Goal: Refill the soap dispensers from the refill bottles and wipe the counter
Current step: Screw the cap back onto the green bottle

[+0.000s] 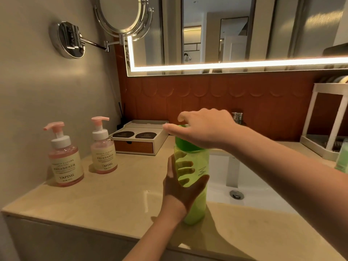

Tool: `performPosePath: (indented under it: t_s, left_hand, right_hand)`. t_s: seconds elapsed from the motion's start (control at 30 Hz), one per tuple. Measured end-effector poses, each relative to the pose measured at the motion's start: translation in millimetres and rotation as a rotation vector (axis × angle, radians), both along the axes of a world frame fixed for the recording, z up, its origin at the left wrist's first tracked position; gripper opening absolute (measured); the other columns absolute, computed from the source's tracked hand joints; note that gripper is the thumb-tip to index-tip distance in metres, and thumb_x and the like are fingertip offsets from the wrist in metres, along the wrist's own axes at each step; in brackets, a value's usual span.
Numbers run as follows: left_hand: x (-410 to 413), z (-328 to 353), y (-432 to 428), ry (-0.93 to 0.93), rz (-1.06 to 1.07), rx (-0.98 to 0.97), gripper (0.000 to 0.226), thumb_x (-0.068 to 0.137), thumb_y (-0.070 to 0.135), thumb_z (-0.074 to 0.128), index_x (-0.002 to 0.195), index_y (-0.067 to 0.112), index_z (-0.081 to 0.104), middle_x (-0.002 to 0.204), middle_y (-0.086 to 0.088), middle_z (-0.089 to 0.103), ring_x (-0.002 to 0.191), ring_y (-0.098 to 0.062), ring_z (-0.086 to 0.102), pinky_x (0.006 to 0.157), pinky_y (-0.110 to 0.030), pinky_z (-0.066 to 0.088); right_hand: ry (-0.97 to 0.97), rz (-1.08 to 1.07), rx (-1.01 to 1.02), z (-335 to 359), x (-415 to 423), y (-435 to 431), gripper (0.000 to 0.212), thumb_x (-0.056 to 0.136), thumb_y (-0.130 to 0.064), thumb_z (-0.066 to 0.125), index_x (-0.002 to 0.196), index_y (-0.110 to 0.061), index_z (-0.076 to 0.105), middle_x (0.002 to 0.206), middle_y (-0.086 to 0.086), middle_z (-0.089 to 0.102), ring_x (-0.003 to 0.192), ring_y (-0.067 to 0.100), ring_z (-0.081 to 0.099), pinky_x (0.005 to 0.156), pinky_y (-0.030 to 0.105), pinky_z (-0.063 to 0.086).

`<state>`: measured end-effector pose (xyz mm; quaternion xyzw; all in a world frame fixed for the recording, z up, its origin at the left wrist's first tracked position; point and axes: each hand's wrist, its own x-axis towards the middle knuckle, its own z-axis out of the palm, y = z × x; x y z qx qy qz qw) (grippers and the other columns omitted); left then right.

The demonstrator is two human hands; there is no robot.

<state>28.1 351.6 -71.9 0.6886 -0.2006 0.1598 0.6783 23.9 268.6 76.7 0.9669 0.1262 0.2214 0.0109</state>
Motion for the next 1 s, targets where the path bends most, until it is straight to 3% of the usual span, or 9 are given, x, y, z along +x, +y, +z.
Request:
performPosePath:
  t_s: [0.1, 0.17, 0.23, 0.37, 0.5, 0.7, 0.8, 0.9, 1.0]
  left_hand:
    - [1, -2, -3, -0.012, 0.039, 0.045, 0.075, 0.046, 0.059, 0.072, 0.109, 0.042, 0.035, 0.107, 0.017, 0.057, 0.101, -0.009, 0.060, 0.083, -0.021, 0.050]
    - [-1, -3, -2, -0.044, 0.051, 0.056, 0.083, 0.045, 0.071, 0.068, 0.112, 0.039, 0.034, 0.107, 0.018, 0.056, 0.099, -0.005, 0.060, 0.077, -0.012, 0.049]
    - [-1, -3, -2, -0.051, 0.041, 0.043, 0.091, 0.041, 0.082, 0.064, 0.115, 0.038, 0.035, 0.108, 0.016, 0.057, 0.096, -0.001, 0.061, 0.073, -0.010, 0.050]
    - [-2, -1, -2, -0.056, 0.002, -0.007, 0.069, 0.053, 0.055, 0.075, 0.109, 0.037, 0.040, 0.103, 0.014, 0.059, 0.094, -0.003, 0.062, 0.071, -0.012, 0.052]
    - [-7, 2, -3, -0.007, -0.036, -0.033, 0.055, 0.062, 0.033, 0.075, 0.104, 0.040, 0.041, 0.104, 0.016, 0.057, 0.101, -0.008, 0.059, 0.079, -0.018, 0.052]
    - [-6, 2, -2, -0.011, -0.014, -0.005, 0.054, 0.070, 0.018, 0.076, 0.105, 0.040, 0.041, 0.103, 0.017, 0.057, 0.100, -0.008, 0.059, 0.081, -0.017, 0.051]
    - [-6, 3, -2, -0.048, 0.006, 0.011, 0.054, 0.066, 0.030, 0.075, 0.106, 0.038, 0.039, 0.104, 0.016, 0.057, 0.099, -0.008, 0.060, 0.079, -0.015, 0.052]
    - [-6, 2, -3, -0.047, 0.027, 0.035, 0.059, 0.060, 0.044, 0.069, 0.109, 0.037, 0.037, 0.106, 0.018, 0.056, 0.101, -0.010, 0.060, 0.080, -0.018, 0.052]
    - [-4, 2, -2, -0.023, 0.025, 0.046, 0.066, 0.056, 0.052, 0.074, 0.109, 0.040, 0.035, 0.105, 0.021, 0.056, 0.100, -0.007, 0.060, 0.075, -0.011, 0.049]
  right_hand:
    - [0.101, 0.074, 0.096, -5, 1, 14, 0.075, 0.083, -0.073, 0.022, 0.141, -0.027, 0.034, 0.144, 0.003, 0.040, 0.131, 0.026, 0.036, 0.097, 0.045, 0.039]
    - [0.165, 0.101, 0.170, -3, 1, 20, 0.074, 0.084, -0.071, 0.022, 0.144, -0.028, 0.028, 0.150, 0.003, 0.030, 0.137, 0.029, 0.027, 0.107, 0.054, 0.029]
    - [0.291, 0.163, 0.294, 2, -1, 21, 0.064, 0.090, -0.062, 0.025, 0.143, -0.025, 0.030, 0.147, 0.004, 0.034, 0.131, 0.027, 0.034, 0.105, 0.049, 0.033]
    - [0.561, 0.312, 0.527, 15, -11, -1, 0.036, 0.099, -0.035, 0.033, 0.131, -0.025, 0.045, 0.116, -0.006, 0.048, 0.102, 0.009, 0.048, 0.079, 0.024, 0.039]
    - [0.669, 0.367, 0.504, 17, -19, -30, 0.035, 0.098, -0.025, 0.039, 0.131, -0.035, 0.046, 0.120, -0.015, 0.048, 0.101, 0.001, 0.048, 0.074, 0.013, 0.040]
    - [0.417, 0.276, 0.102, 30, -19, -18, 0.049, 0.085, -0.046, 0.050, 0.131, -0.029, 0.051, 0.129, -0.005, 0.055, 0.105, 0.009, 0.048, 0.064, 0.015, 0.046]
    - [0.193, 0.101, -0.039, 24, -15, -2, 0.063, 0.080, -0.065, 0.046, 0.111, -0.012, 0.064, 0.099, -0.001, 0.066, 0.083, 0.014, 0.060, 0.059, 0.015, 0.046]
    - [-0.065, -0.118, -0.220, 12, -13, 12, 0.073, 0.082, -0.074, 0.023, 0.066, -0.009, 0.052, 0.063, -0.002, 0.051, 0.057, 0.012, 0.049, 0.051, 0.021, 0.037]
    - [-0.064, -0.114, -0.201, 5, -9, 16, 0.074, 0.083, -0.073, 0.010, 0.061, -0.014, 0.049, 0.061, -0.001, 0.048, 0.060, 0.014, 0.049, 0.057, 0.024, 0.036]
